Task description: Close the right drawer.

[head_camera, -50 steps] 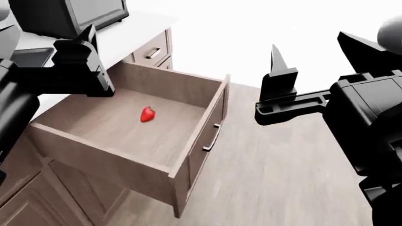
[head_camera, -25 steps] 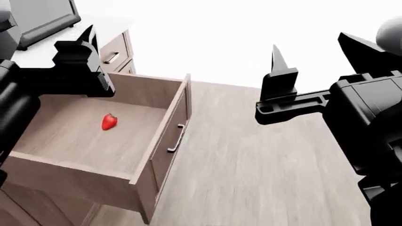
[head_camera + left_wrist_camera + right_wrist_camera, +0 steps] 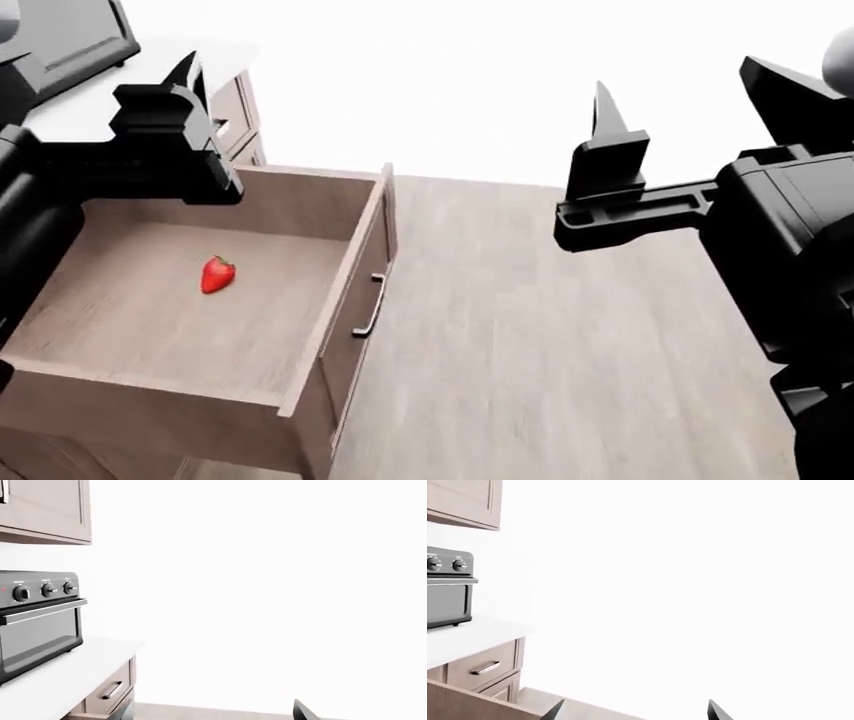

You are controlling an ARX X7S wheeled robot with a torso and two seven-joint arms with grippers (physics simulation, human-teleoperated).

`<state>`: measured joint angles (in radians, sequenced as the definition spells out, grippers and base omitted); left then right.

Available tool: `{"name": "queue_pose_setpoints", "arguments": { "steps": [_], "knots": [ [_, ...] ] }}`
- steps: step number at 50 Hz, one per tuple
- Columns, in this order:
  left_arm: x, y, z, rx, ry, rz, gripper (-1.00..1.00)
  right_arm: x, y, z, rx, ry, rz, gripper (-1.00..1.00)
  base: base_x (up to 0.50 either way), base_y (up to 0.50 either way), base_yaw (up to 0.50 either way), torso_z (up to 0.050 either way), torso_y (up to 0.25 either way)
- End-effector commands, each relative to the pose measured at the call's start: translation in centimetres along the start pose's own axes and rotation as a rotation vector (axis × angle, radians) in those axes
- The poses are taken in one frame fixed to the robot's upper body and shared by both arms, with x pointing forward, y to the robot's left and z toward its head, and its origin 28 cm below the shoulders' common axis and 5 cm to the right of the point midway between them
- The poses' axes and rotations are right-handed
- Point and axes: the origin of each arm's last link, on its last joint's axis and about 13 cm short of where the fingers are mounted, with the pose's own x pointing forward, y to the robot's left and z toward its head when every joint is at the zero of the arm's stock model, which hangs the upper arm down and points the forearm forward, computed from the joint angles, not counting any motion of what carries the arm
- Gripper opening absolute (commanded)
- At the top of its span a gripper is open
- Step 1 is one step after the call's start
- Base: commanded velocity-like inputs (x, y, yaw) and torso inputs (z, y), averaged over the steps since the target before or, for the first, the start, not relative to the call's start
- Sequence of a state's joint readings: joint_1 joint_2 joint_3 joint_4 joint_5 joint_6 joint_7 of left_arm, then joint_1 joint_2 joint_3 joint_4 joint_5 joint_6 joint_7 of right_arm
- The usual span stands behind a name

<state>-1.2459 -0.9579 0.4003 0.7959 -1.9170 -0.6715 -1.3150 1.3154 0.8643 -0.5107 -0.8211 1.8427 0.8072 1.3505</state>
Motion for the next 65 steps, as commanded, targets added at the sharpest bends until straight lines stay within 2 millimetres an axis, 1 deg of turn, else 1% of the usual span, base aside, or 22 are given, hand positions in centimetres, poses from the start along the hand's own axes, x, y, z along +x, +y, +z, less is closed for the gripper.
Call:
{"name": "queue_pose_setpoints", "arguments": {
  "steps": [1,28,34,37,46,50,53,65],
  "knots": [
    [0.02,0.00,0.05,0.001,0.000,0.002,1.00,0.03,-0.01,0.05,-0.008,-0.003,-0.003,1.00,0.52,-0.11,0.00,0.000,0.000],
    [0.02,-0.10,-0.20,0.008,0.007,0.002,1.00,-0.08,-0.01,0.09,-0.010,-0.001,-0.011,1.00,0.52,-0.07,0.00,0.000,0.000],
    [0.09,-0.12,-0.26,0.008,0.008,0.001,1.00,-0.04,-0.02,0.14,-0.009,-0.016,-0.012,1.00,0.49,0.07,0.00,0.000,0.000],
    [0.03,-0.16,-0.23,0.009,0.006,-0.001,1.00,0.04,0.00,0.12,-0.051,-0.005,-0.032,1.00,0.49,0.08,0.00,0.000,0.000],
    [0.00,-0.16,-0.24,0.008,0.006,-0.002,1.00,0.06,-0.11,0.15,-0.009,-0.015,-0.041,1.00,0.01,0.00,0.00,0.000,0.000],
    [-0.01,-0.13,-0.22,0.008,0.008,0.002,1.00,-0.06,0.01,0.12,0.019,-0.010,-0.017,1.00,0.00,0.00,0.00,0.000,0.000],
    [-0.03,-0.16,-0.22,0.009,0.007,0.000,1.00,-0.16,0.03,0.26,0.035,-0.016,-0.002,1.00,0.00,0.00,-0.48,0.000,0.000],
    [0.10,-0.14,-0.23,0.009,0.008,0.001,1.00,0.05,0.03,0.11,0.006,-0.010,-0.015,1.00,-0.04,0.03,-0.46,0.000,0.000]
  ]
}}
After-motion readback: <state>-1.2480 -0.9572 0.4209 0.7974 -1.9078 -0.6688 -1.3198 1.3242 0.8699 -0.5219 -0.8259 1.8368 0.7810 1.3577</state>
